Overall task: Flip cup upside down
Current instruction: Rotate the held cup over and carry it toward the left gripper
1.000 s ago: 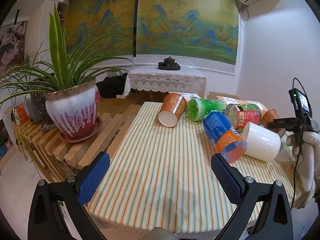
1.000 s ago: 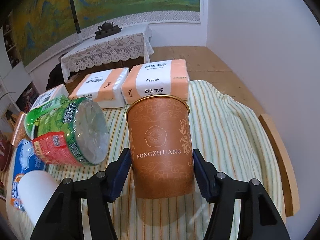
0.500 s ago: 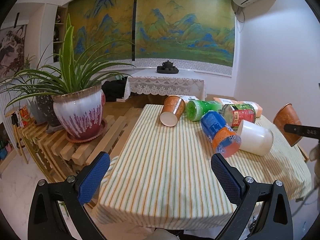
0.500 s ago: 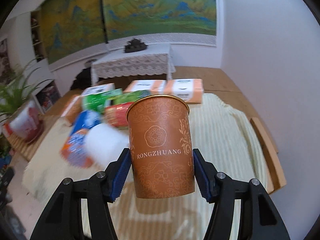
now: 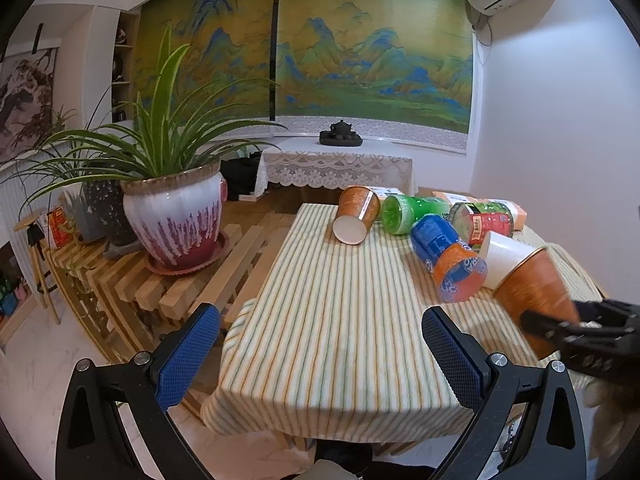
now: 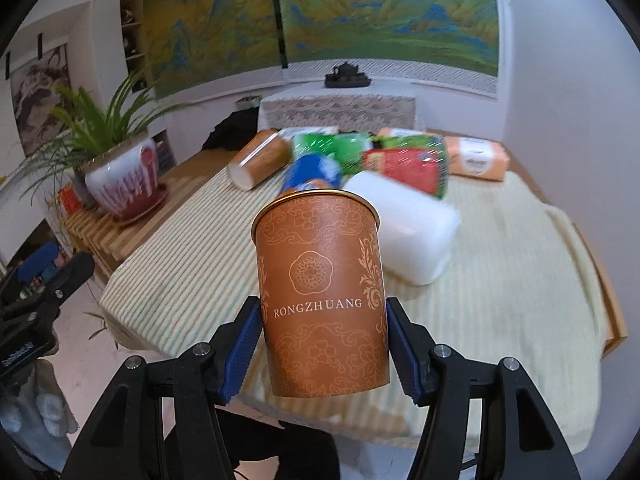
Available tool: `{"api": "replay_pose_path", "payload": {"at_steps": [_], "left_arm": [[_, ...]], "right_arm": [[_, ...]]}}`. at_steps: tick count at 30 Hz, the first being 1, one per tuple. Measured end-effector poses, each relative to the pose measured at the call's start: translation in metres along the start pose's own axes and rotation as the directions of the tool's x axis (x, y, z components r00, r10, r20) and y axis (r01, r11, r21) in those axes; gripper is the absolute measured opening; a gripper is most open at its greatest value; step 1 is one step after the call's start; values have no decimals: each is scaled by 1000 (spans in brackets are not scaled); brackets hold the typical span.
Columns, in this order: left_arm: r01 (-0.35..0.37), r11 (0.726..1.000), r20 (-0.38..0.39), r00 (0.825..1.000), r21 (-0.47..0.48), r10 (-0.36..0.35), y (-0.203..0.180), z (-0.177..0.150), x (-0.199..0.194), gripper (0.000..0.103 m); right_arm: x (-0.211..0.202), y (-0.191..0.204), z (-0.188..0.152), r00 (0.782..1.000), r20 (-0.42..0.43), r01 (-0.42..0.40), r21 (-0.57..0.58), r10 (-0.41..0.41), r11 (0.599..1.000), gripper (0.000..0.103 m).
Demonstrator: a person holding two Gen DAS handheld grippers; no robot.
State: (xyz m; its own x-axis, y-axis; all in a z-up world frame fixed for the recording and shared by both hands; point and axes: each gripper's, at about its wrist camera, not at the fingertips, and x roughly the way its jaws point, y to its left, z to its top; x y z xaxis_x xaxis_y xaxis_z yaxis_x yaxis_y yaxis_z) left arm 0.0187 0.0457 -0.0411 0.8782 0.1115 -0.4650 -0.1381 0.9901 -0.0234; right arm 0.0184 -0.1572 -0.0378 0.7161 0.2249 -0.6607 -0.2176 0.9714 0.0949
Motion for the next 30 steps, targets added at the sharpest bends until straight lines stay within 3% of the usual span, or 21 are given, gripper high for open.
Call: {"api": "replay_pose_path", "payload": {"at_steps": [14, 17, 20, 30], "left_arm": [[-10, 1000, -1, 1000, -21, 10, 9, -6, -1, 102], [-4, 1000, -6, 1000, -22, 4, 7, -7, 0, 102], [0, 1000, -9, 1000, -20, 0, 5, -9, 1, 102], [48, 998, 10, 999, -41, -48, -15, -13, -5, 102]], "right_arm": [[34, 19, -11, 1000, -17, -2, 3, 2, 1000, 59], [33, 17, -11, 1000, -17, -13, 10, 14, 1000, 68], [30, 15, -10, 1000, -6, -24, 17, 24, 1000, 73], [-21, -6, -23, 997, 73, -37, 64, 33, 997, 75]]}}
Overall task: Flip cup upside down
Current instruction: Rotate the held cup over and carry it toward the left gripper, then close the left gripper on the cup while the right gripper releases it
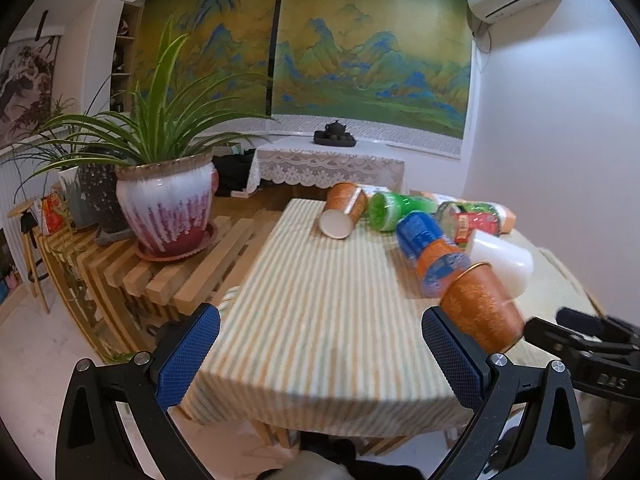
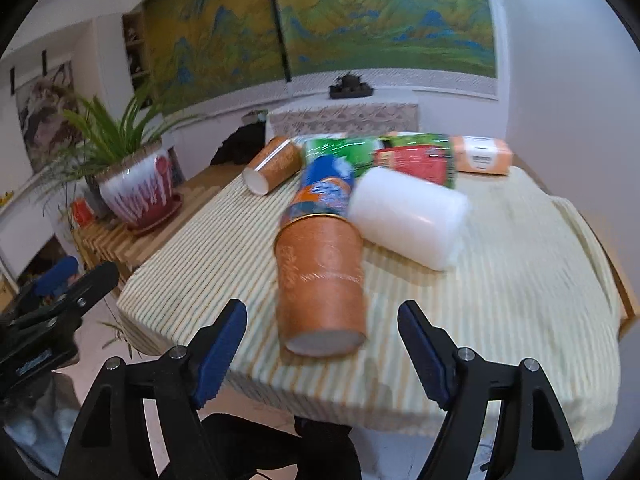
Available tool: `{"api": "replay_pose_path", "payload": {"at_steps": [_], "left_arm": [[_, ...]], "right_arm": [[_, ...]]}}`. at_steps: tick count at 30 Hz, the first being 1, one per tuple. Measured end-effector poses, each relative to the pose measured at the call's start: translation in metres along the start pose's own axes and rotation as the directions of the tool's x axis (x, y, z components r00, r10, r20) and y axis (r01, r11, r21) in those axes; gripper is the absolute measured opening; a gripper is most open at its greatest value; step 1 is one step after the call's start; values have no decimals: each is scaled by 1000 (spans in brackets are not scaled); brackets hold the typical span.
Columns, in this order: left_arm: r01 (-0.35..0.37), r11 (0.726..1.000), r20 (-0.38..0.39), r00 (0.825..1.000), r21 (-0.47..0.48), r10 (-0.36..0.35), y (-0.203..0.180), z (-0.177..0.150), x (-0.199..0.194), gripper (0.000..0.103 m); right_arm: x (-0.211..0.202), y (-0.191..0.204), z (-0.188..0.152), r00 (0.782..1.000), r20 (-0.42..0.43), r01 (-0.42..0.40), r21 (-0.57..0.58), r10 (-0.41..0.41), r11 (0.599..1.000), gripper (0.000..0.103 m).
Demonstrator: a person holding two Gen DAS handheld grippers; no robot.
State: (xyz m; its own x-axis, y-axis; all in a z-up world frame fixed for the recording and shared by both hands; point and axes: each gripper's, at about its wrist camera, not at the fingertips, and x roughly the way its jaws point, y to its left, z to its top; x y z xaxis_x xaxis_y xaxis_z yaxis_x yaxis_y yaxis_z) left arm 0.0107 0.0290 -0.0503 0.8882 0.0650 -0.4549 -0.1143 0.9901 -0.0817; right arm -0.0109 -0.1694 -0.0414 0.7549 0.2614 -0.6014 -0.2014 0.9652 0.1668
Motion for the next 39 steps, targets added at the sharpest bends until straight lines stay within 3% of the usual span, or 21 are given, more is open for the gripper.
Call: {"api": "replay_pose_path", "payload": {"at_steps": [7, 14, 19, 27, 29, 35, 39], "left_arm": [[94, 994, -3, 996, 56, -94, -60, -12, 0, 102], [164, 982, -37, 986, 94, -161, -136, -29, 22, 102], [114, 990, -27, 993, 85, -112, -163, -40, 46, 102], [57, 991, -10, 998, 123, -56, -174, -50, 68, 102], [51, 992, -17, 999, 118, -49, -172, -51, 73, 100], [64, 991, -54, 997, 118, -58, -168, -51, 80, 67], [90, 991, -62, 995, 103, -84, -160, -48, 77, 65]], "right_arm": [[-42, -45, -24, 996, 43, 69, 127, -75, 990, 75], [-66, -78, -40, 987, 68, 135, 170, -148, 976, 75], [-75, -99, -48, 984, 72, 148, 207, -166, 967, 75], [-77, -113, -52, 983, 82, 143, 226, -165, 964, 75], [-76, -113, -52, 984, 81, 138, 225, -160, 964, 75], [-73, -108, -51, 986, 76, 126, 217, -146, 968, 75], [-72, -106, -49, 988, 77, 112, 225, -133, 968, 75]]}}
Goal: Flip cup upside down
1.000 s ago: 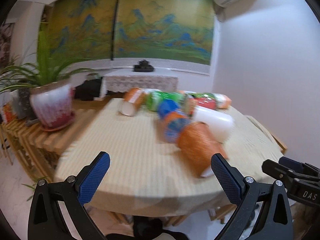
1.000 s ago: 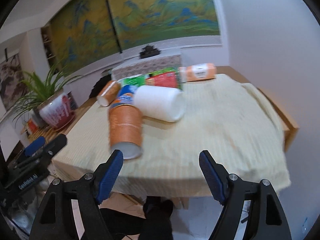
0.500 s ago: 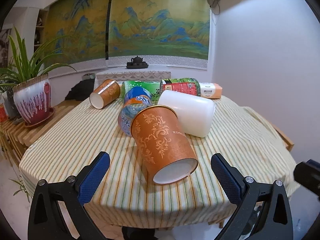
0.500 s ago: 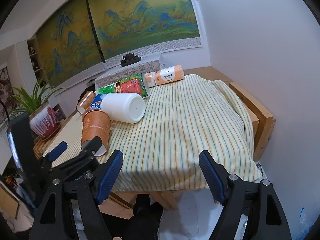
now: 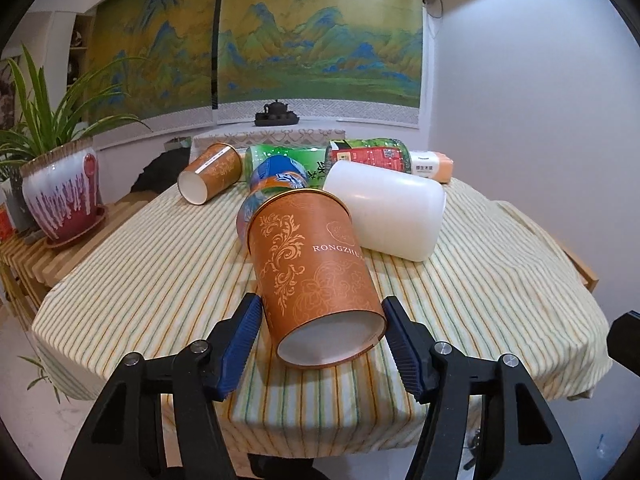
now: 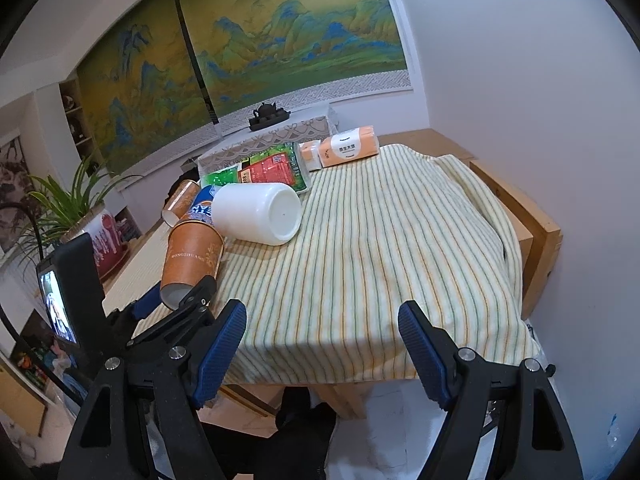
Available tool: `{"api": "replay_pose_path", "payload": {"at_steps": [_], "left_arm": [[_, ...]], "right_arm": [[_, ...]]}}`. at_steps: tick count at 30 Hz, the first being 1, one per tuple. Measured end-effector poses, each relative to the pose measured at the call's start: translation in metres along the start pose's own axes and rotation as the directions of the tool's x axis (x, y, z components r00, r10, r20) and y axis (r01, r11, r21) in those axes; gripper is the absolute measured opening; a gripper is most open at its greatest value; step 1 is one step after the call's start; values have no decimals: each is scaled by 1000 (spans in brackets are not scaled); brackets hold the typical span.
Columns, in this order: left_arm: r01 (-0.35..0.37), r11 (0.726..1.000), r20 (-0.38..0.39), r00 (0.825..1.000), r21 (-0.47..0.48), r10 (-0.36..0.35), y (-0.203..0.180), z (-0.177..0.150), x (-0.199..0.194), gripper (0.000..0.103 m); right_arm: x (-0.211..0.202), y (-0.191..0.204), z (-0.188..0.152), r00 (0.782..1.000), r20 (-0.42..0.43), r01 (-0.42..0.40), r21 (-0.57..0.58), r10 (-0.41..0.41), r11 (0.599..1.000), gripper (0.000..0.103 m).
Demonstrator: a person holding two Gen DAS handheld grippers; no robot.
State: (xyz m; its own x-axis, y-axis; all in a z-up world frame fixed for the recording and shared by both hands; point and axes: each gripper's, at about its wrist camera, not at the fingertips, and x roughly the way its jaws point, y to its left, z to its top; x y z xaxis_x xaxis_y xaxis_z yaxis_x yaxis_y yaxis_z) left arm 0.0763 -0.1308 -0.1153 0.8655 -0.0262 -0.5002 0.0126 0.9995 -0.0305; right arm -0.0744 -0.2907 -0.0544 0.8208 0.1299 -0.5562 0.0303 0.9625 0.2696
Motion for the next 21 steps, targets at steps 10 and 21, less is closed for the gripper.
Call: {"api": "replay_pose_path", "payload": {"at_steps": [10, 21], "left_arm": [[81, 995, 1, 997, 66, -81, 25, 12, -35, 65], [160, 987, -6, 987, 16, -160, 53, 36, -44, 64]], "right_arm": [[1, 14, -1, 1000, 5, -11, -16, 11, 1000, 75], [6, 27, 0, 999, -14, -35, -18, 35, 999, 75]]}}
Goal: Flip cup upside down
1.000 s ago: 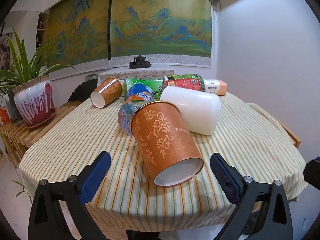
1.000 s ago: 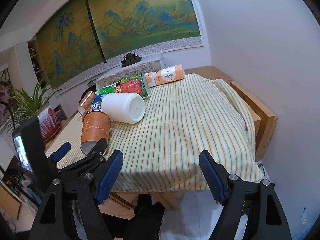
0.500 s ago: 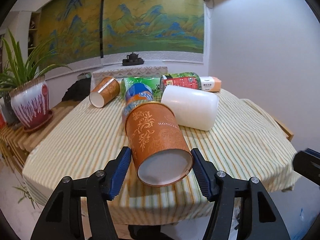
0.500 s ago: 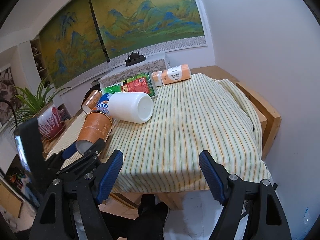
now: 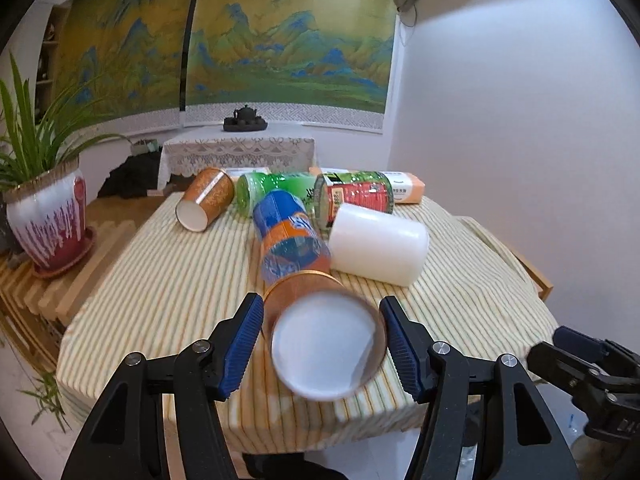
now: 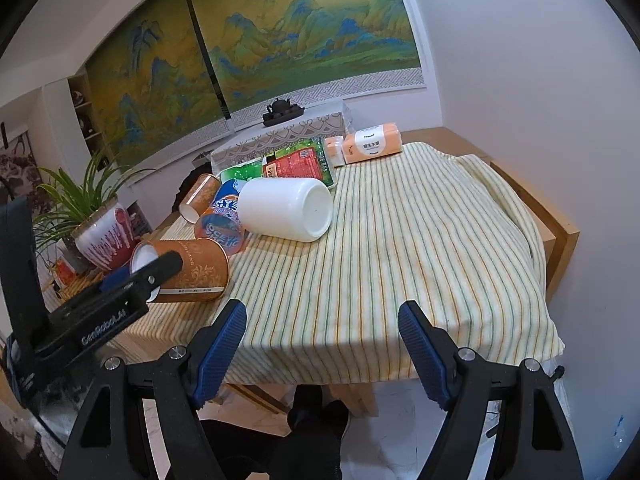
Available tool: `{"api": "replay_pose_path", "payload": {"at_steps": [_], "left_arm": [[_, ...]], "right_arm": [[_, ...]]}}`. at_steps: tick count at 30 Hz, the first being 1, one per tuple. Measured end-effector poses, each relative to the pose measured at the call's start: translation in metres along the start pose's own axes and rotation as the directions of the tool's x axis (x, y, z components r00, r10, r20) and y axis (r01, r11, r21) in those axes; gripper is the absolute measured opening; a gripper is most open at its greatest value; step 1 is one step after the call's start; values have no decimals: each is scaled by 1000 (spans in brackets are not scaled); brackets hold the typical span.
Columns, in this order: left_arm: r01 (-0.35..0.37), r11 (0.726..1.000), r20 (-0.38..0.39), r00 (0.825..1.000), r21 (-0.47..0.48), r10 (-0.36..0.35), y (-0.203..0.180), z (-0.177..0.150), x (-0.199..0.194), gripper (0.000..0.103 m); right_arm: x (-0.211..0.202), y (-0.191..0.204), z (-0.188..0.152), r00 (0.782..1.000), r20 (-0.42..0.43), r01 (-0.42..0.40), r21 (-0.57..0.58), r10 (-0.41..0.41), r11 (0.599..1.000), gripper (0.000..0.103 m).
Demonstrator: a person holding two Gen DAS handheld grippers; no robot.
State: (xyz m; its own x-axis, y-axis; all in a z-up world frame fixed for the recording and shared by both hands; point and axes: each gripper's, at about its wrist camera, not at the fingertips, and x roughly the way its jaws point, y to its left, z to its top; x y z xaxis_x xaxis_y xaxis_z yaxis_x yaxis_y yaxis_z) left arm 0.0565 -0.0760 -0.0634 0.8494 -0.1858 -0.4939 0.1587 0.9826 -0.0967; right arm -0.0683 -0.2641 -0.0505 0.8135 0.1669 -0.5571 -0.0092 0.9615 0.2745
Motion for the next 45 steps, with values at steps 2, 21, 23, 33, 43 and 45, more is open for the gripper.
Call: {"api": "replay_pose_path", "payload": {"at_steps": [2, 21, 23, 33, 43, 45], "left_arm": [[14, 1000, -7, 1000, -6, -14, 2, 4, 6, 64], [0, 999, -10, 1000, 41, 0, 7, 19, 40, 58], [20, 1000, -12, 1000, 24, -20, 6, 21, 42, 59], [46, 999, -8, 999, -18, -47, 10, 29, 44, 73], [37, 998, -23, 999, -41, -38, 19, 37, 52, 73], [37, 998, -14, 999, -45, -38, 19, 40, 52, 74]], "right_arm": [[-1, 1, 1, 1000, 2, 3, -1, -3, 1000, 75], [19, 2, -10, 998, -49, -43, 4, 43, 999, 75], [19, 10, -15, 996, -60, -73, -37, 71, 997, 75], [31, 53, -27, 966, -101, -254, -169, 239, 952, 75], [43, 71, -38, 943, -152, -324, -227, 295, 919, 44], [47, 74, -39, 949, -157, -304, -243, 272, 921, 38]]}}
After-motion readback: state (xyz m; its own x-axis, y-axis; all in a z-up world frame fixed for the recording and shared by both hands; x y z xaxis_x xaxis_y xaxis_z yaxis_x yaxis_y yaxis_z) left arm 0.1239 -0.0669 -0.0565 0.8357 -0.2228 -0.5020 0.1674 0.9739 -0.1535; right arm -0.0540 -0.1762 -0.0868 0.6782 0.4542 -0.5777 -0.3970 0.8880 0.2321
